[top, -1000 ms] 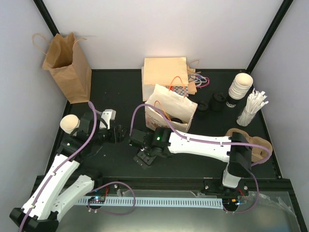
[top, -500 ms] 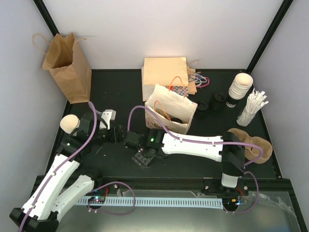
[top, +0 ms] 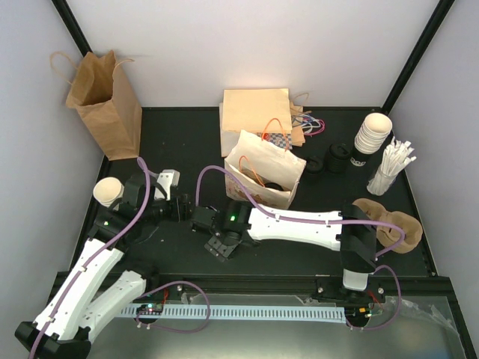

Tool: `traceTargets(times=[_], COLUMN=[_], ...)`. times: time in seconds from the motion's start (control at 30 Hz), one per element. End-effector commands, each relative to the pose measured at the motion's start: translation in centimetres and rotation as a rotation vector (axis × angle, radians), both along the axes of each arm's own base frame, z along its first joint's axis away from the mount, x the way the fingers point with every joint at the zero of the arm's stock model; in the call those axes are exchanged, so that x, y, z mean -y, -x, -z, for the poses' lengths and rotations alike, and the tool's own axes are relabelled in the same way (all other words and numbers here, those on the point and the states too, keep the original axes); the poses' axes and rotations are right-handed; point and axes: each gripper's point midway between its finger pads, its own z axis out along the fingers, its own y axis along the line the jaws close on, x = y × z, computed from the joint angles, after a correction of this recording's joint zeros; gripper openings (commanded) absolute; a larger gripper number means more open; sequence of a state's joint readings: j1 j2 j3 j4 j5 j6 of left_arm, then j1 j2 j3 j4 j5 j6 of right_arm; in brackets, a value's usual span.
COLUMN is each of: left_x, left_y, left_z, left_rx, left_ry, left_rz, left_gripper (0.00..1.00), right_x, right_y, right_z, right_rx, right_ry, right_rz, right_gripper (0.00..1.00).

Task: Pack the takeout coffee

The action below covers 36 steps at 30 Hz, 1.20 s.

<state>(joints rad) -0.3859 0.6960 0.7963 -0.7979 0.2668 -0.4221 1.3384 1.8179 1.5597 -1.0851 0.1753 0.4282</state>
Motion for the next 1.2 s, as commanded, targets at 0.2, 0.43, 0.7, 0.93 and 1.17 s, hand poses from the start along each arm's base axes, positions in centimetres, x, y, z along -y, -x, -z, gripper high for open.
traceTargets(times=[0.2,0.43,0.7,0.93,1.17], left_x=[0.0,0.0,-0.3,-0.7,-1.1], left_y=[0.1,0.1,0.1,0.1,-0.1], left_z=[0.0,0.1,0.1,0.0,-0.3], left_rx=[-0.004,-0.005,-0.007,-0.006,0.012], left_ry=[-0.004,-0.006,-0.031,-0.054,-0.065], left_rz=[0.01,0.01,0.007,-0.001,-0.016], left_gripper=[0.69,0.69,0.69,0.7,0.71], right_x=[0.1,0.4,0.8,1.0,0.5], right_y=[-0.4,-0.6,-1.0,-1.0,-0.6], right_z=[0.5,0.5,-0.6,-2.5,-6.7], right_rx=[0.039,0.054,0.084,0.099,0.12], right_ry=[0.049,0.062,0.053,0.021,-0.097], right_rz=[0.0,0.003,-0.004,-0.009,-0.073], right_gripper=[0.77,0.71,0.68,0.68,0.68])
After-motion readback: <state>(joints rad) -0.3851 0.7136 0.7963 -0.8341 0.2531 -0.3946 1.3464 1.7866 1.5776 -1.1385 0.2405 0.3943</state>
